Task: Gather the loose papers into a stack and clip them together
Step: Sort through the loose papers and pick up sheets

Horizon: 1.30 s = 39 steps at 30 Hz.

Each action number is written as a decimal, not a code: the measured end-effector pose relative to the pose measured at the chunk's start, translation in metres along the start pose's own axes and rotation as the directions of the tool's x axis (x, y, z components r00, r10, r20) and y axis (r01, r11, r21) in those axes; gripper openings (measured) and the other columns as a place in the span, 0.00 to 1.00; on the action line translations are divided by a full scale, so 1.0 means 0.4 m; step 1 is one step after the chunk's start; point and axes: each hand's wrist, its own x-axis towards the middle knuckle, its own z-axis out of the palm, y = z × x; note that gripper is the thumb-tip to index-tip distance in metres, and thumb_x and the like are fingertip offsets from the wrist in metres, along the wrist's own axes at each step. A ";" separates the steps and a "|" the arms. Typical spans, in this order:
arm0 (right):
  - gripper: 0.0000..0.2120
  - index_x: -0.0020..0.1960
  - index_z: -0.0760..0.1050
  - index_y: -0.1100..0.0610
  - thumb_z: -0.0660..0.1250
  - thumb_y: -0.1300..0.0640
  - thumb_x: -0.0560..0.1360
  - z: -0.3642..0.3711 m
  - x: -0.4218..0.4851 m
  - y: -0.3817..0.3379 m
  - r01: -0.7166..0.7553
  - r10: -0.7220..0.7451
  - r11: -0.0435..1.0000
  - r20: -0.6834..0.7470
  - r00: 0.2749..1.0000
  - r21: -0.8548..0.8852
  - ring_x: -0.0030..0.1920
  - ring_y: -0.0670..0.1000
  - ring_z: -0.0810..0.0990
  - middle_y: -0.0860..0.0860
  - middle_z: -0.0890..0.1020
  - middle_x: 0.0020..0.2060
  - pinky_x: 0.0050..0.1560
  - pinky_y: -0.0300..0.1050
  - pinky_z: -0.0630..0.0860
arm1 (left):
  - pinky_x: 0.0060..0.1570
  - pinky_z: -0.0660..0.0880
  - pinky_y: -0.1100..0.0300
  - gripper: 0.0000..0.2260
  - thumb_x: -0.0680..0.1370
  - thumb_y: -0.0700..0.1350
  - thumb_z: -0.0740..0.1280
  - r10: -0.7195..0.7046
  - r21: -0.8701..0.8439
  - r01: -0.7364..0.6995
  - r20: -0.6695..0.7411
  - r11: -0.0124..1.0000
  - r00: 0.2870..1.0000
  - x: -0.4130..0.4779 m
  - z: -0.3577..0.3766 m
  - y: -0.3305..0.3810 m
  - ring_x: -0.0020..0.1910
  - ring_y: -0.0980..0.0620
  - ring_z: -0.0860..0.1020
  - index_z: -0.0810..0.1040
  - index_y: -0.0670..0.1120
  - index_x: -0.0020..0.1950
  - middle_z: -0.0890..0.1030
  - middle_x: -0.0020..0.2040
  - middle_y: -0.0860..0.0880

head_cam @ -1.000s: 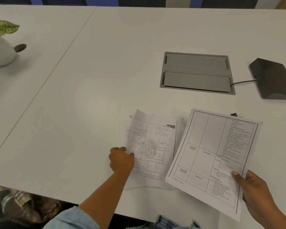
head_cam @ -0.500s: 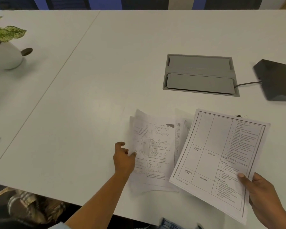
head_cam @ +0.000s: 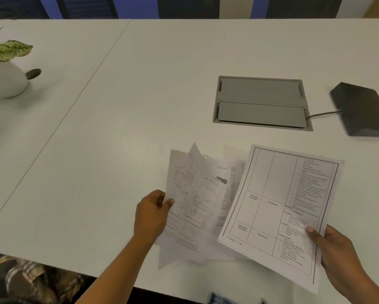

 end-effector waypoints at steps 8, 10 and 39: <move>0.09 0.58 0.78 0.57 0.64 0.61 0.79 -0.011 0.006 0.011 0.004 -0.005 1.000 -0.027 1.000 -0.008 0.54 0.59 0.82 0.53 0.86 0.51 0.60 0.60 0.75 | 0.32 0.73 0.68 0.14 0.81 0.54 0.61 0.166 0.109 -0.152 -0.133 0.982 0.977 -0.038 -0.078 0.097 0.38 0.54 0.81 0.81 0.52 0.62 0.85 0.50 0.52; 0.11 0.61 0.77 0.59 0.63 0.62 0.79 -0.009 0.006 0.012 -0.001 0.001 1.000 -0.021 1.000 -0.004 0.55 0.59 0.82 0.55 0.84 0.54 0.63 0.62 0.73 | 0.32 0.71 0.68 0.15 0.82 0.52 0.61 0.200 0.134 -0.177 -0.176 0.975 0.964 -0.042 -0.107 0.115 0.38 0.54 0.79 0.80 0.51 0.64 0.85 0.51 0.51; 0.11 0.59 0.80 0.57 0.63 0.61 0.80 0.095 -0.030 -0.069 0.076 -0.085 0.996 0.212 0.974 0.050 0.54 0.55 0.85 0.55 0.86 0.53 0.59 0.55 0.78 | 0.45 0.82 0.57 0.06 0.80 0.44 0.66 0.111 -0.520 -0.047 0.093 0.853 0.989 -0.147 0.024 0.228 0.44 0.53 0.86 0.83 0.49 0.51 0.88 0.45 0.54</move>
